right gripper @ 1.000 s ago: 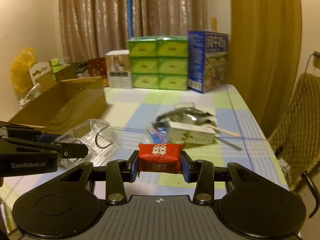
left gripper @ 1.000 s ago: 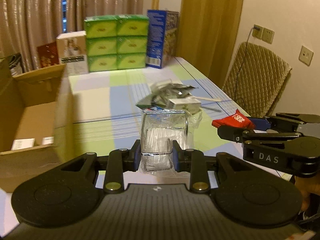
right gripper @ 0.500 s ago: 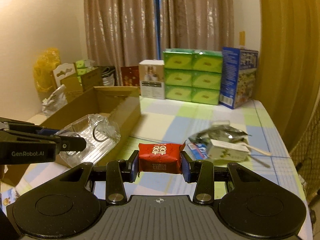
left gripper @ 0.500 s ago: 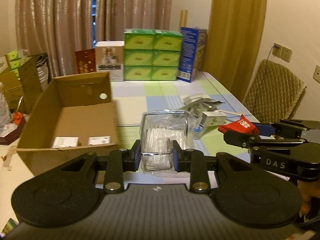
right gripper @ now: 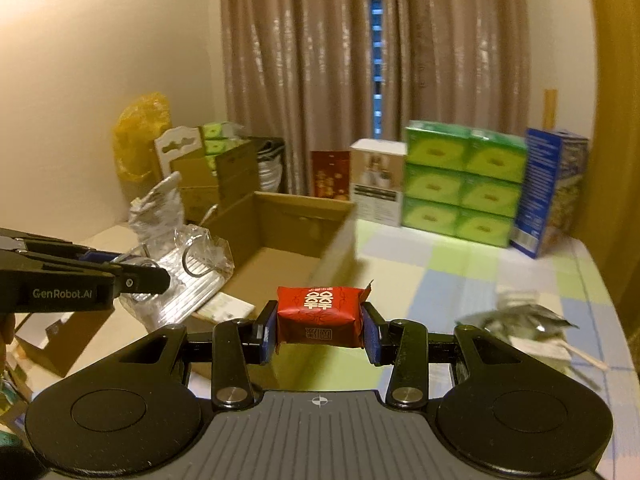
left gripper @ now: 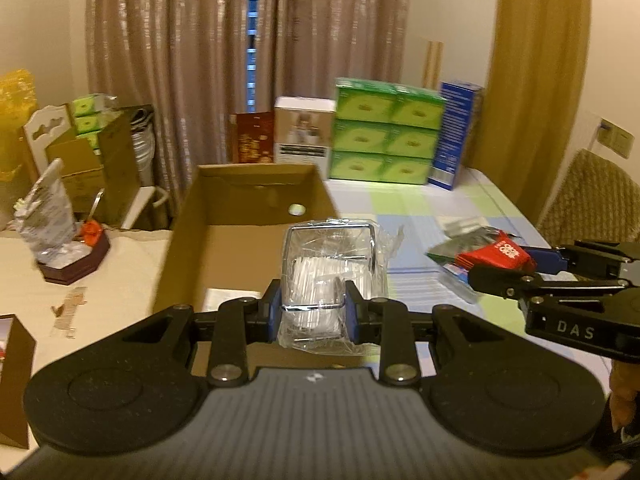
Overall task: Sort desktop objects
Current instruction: 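Lift the red packet and clear tray and carry both toward the cardboard box, then lower both items into the cardboard box and open both tools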
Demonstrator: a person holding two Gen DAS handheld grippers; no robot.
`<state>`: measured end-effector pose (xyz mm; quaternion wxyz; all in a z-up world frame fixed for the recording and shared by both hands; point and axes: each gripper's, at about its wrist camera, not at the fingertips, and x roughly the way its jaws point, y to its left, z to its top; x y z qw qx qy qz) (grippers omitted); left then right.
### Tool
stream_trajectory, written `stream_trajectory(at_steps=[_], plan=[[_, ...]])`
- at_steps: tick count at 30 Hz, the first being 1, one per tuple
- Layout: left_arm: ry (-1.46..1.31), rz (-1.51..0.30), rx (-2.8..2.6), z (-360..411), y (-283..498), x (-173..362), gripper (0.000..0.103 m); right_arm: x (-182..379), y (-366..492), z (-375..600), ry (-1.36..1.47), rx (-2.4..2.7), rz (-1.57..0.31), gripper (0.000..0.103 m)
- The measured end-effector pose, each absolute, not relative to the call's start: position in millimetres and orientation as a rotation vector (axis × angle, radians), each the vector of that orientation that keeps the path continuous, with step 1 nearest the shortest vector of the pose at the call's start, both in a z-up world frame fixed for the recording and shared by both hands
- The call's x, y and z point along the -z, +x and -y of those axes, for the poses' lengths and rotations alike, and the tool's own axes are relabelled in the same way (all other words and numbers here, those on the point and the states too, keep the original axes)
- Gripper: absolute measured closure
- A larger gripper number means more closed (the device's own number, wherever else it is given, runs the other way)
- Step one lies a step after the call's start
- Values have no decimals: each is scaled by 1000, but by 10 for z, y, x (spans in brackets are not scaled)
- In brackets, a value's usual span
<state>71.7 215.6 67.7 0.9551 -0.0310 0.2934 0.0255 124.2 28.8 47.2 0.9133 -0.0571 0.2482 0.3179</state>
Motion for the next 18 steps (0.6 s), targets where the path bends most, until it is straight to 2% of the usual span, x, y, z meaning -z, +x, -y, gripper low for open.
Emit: stream_trajectory(at_steps=[18], plan=[[-83,-630,-106,-2818,1306,-527,77,-275,1789,-1100,-143,-740,-557,64]])
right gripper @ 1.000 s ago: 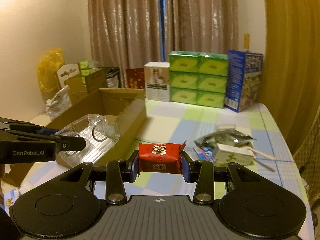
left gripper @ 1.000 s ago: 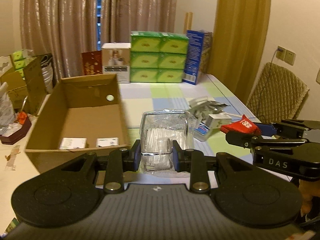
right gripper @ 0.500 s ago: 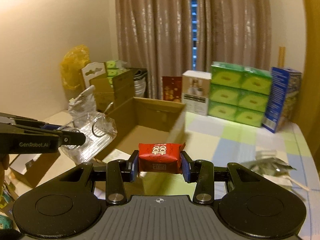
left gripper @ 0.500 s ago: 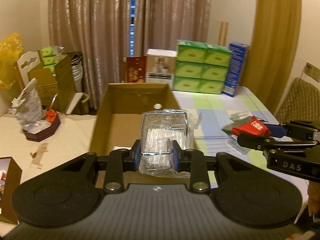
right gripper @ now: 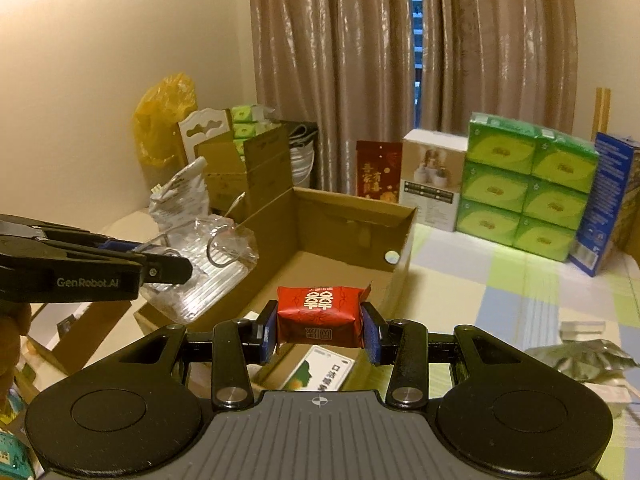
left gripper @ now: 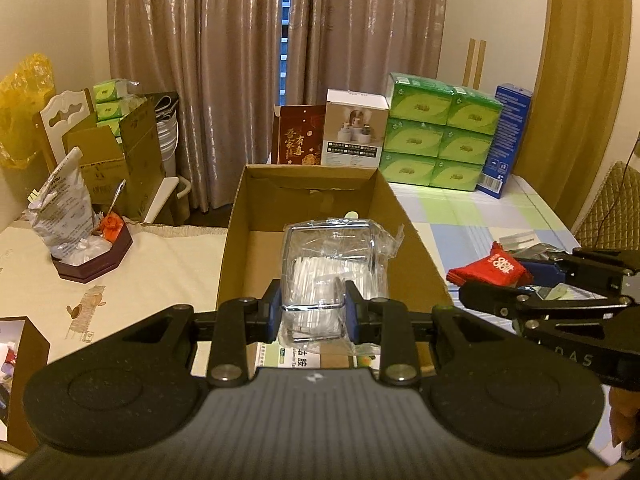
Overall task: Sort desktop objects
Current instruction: 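Lower both items into the cardboard box and open both tools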
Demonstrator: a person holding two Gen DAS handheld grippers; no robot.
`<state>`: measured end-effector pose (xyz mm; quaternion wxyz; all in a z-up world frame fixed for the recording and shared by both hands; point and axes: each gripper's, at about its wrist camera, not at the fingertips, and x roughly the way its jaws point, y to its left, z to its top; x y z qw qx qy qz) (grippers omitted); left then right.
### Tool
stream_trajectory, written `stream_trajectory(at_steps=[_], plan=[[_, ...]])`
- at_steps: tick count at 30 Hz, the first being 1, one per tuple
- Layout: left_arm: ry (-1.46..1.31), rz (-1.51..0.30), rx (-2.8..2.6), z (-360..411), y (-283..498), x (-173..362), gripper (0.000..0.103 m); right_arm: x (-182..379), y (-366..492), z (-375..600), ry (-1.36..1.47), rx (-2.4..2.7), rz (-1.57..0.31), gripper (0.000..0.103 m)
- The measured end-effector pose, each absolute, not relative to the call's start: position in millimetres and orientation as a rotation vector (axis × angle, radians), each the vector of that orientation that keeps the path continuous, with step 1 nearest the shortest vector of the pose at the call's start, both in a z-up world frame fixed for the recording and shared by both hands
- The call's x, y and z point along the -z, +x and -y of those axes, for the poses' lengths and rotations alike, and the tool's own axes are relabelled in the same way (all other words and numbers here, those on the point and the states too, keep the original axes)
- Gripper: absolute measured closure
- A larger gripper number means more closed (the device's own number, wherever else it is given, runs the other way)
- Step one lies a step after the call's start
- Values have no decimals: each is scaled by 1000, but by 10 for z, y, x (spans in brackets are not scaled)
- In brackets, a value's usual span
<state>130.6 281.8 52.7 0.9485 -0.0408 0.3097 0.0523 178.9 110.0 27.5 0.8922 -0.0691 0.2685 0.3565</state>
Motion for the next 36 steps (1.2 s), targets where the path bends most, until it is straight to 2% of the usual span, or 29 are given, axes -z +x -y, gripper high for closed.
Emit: stream_trajectory(at_steps=[16,28,29,31,36], plan=[[-102,-661,-132,-3043,1773,-185,75,-58,2215,-1316,-129,-736,-592,64],[-113,-673,-143,-3151,1713,-105,73,49,2337,-1389,-88,-774,-641,63],[-113,-673,-145,-3153,1702,-104,72,47,2352,-1386,-67,-792,-649,61],[-116,-673,-150,-3162,1684,-108,70,33,2379,-1368,-25,-805,-658,46],[-122,-674,-155,-3149,1631,-116,66,-50,2396,-1277,4,-786,-645,43]])
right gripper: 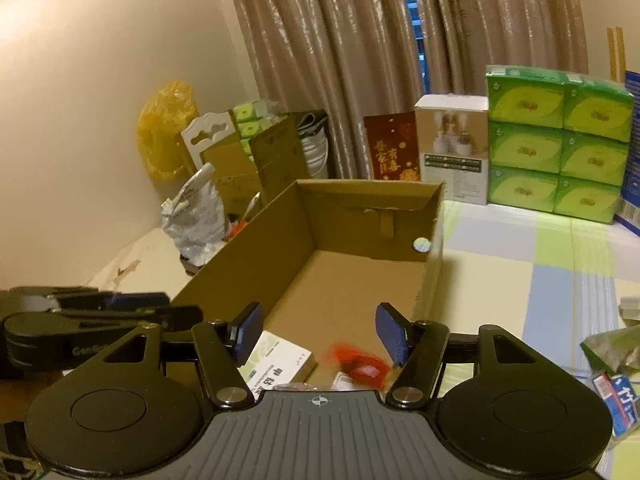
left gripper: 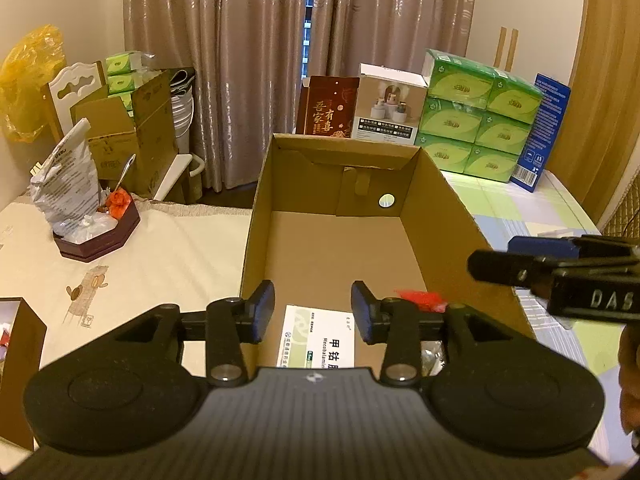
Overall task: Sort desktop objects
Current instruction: 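Lower both items into the cardboard box and open both tools, then swing both open tools from the cardboard box back over the pile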
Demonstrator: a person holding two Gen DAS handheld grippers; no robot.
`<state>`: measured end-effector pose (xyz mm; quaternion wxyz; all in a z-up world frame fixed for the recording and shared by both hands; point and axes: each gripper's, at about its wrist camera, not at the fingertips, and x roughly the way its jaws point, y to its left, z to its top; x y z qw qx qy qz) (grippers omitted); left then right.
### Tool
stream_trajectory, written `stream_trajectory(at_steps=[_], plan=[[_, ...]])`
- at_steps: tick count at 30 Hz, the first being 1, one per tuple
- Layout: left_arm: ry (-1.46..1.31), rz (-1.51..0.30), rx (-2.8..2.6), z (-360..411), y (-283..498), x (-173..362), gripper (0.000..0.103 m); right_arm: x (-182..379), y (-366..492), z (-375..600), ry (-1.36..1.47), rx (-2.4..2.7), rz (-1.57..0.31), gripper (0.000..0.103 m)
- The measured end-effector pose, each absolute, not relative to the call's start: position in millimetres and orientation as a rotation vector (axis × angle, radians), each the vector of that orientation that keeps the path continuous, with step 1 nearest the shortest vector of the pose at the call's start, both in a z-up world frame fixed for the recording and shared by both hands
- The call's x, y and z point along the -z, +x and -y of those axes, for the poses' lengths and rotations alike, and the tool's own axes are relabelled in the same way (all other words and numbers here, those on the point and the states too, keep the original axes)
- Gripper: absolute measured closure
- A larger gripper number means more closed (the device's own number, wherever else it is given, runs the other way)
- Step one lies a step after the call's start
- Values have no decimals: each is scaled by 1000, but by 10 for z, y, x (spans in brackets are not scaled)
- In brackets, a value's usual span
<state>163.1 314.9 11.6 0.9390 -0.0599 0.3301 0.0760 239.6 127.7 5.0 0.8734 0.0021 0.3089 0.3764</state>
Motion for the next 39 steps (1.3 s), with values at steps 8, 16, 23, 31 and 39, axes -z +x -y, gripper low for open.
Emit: stream_trajectory(at_steps=[8,16,23,31,39], plan=[[-121,-673,-147,-2958,1505,-220,59,-194,2301,-961,14,-732,-630,40],[-100,-652,-127,-2642,1337,-435,52,-384,2097,-567,16,-691,-600,38],[-81,-620,-104,-2353,1195,-609,36,-463,1877,-172,22,-643,-581,32],[-66,-586,-71,-1978,1070,-688,7,-412,1565,349,17,-570,-568,10],[-48,-576,22,-1503,1088,-685,1,-229,1348,1010,38,-454,-599,4]])
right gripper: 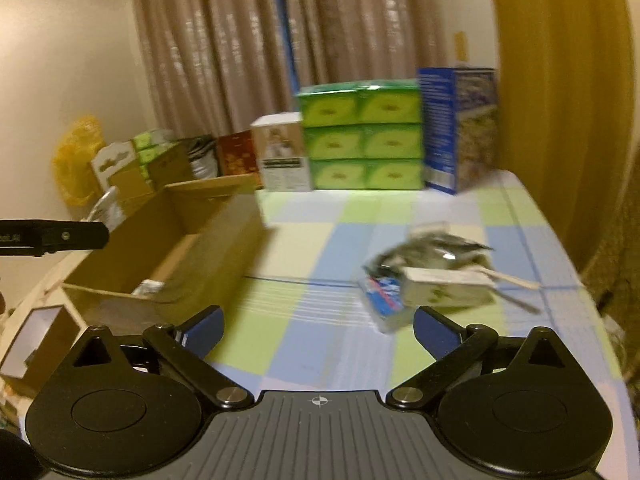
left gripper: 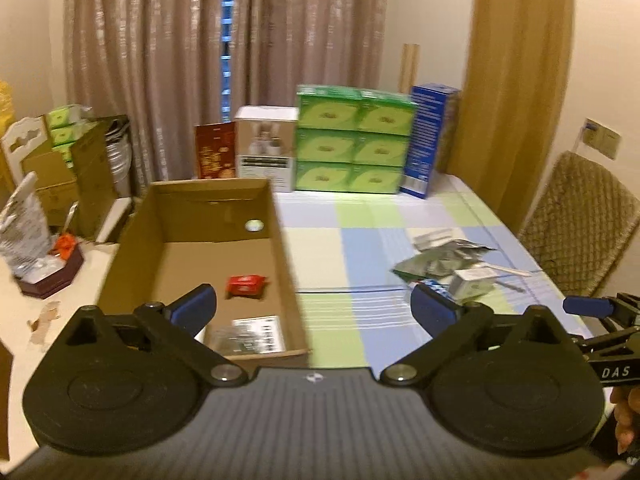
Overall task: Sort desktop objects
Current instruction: 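Swing both open tools from the cardboard box back over the pile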
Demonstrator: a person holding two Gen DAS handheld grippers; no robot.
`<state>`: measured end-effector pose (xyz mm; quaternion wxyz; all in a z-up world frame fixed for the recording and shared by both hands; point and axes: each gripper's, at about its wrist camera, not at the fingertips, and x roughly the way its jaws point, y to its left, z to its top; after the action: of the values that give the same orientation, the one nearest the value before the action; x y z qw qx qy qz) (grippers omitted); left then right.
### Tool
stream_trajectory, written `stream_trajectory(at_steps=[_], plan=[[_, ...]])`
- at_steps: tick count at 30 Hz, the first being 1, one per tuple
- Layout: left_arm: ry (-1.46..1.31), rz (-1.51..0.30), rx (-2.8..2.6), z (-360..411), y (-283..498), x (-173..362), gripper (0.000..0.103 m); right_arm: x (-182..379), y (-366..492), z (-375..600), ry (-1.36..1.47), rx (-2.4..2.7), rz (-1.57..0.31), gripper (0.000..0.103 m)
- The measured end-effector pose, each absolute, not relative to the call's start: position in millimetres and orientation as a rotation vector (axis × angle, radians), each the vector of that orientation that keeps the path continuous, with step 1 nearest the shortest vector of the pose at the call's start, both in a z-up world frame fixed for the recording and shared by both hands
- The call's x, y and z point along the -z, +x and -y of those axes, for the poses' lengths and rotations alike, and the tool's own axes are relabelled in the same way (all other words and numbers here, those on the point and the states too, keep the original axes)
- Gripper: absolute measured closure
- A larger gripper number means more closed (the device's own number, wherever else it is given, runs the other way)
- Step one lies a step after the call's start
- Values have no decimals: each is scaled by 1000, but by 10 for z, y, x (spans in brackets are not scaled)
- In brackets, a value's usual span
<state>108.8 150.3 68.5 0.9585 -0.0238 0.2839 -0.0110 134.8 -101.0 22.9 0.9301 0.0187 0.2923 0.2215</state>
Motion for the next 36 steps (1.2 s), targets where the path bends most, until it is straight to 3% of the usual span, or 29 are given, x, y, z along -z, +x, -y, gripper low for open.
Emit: stream_trajectory(at_steps=[16,36], plan=[[39,-612,221,-534,1535,-461,1,-208,1325,1992,39,-259,-598,3],[113,-766,245,-335,2646,763,1,612,2908,1571,99,-313,-745,4]])
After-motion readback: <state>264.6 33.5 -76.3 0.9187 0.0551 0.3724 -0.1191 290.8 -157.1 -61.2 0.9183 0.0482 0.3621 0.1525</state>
